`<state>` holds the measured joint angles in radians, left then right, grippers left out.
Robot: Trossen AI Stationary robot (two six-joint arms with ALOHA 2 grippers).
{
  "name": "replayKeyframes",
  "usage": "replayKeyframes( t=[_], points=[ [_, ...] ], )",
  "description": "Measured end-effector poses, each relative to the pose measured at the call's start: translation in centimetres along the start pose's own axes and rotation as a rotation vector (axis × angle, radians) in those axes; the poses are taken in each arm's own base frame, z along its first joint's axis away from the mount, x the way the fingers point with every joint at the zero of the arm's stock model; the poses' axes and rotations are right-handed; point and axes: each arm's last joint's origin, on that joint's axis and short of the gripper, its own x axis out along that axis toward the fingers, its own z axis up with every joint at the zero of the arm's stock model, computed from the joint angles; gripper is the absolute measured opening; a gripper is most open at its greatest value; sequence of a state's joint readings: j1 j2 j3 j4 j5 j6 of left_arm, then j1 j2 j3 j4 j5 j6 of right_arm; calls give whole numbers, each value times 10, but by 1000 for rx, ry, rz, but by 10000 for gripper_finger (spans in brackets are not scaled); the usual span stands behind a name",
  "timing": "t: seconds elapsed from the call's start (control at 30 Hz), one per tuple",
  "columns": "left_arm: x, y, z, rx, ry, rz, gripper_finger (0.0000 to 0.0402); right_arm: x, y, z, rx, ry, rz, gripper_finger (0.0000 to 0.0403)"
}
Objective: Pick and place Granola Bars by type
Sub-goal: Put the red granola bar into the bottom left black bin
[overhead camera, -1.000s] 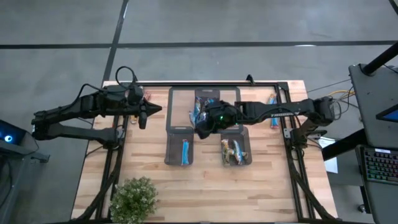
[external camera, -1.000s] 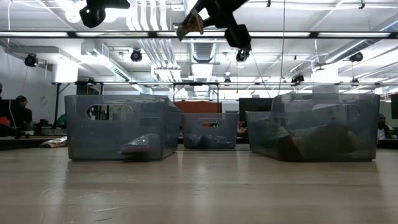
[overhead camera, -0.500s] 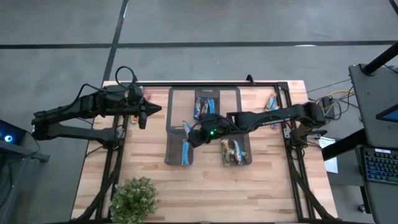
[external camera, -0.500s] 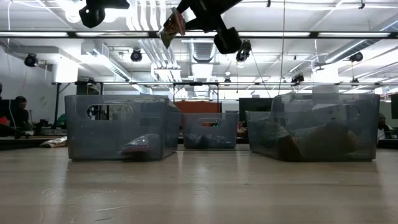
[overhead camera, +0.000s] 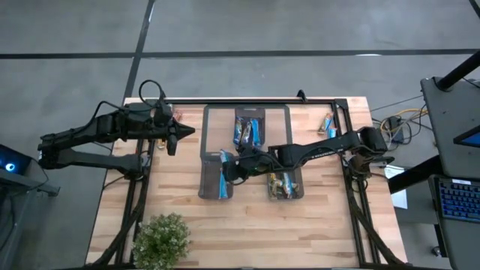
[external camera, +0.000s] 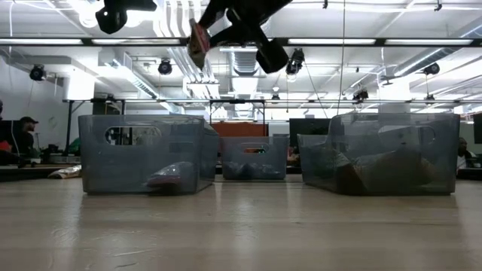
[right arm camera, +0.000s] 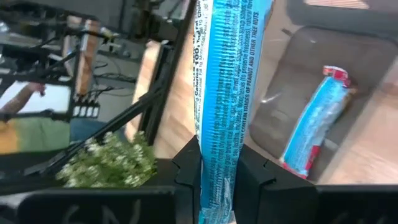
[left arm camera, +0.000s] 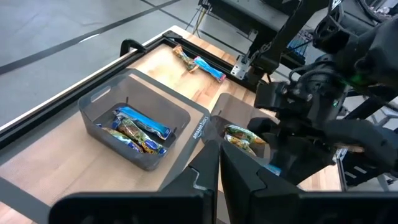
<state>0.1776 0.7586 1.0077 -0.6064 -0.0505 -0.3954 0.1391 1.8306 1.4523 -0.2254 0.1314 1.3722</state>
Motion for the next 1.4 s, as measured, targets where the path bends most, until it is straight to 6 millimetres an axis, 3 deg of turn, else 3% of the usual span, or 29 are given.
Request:
replayKeyframes(
  t=[0.17, 0.6, 1.4],
  points=[
    [0, 0, 0, 0, 1, 0, 0, 13, -6, -5, 50, 4, -13, 48],
    [0, 0, 0, 1, 5, -2, 0, 70, -24, -18, 222, 10, 88, 48],
    [0, 0, -2, 0, 20, -1, 0, 94, -49, -26, 318, 4, -11, 47]
  ],
)
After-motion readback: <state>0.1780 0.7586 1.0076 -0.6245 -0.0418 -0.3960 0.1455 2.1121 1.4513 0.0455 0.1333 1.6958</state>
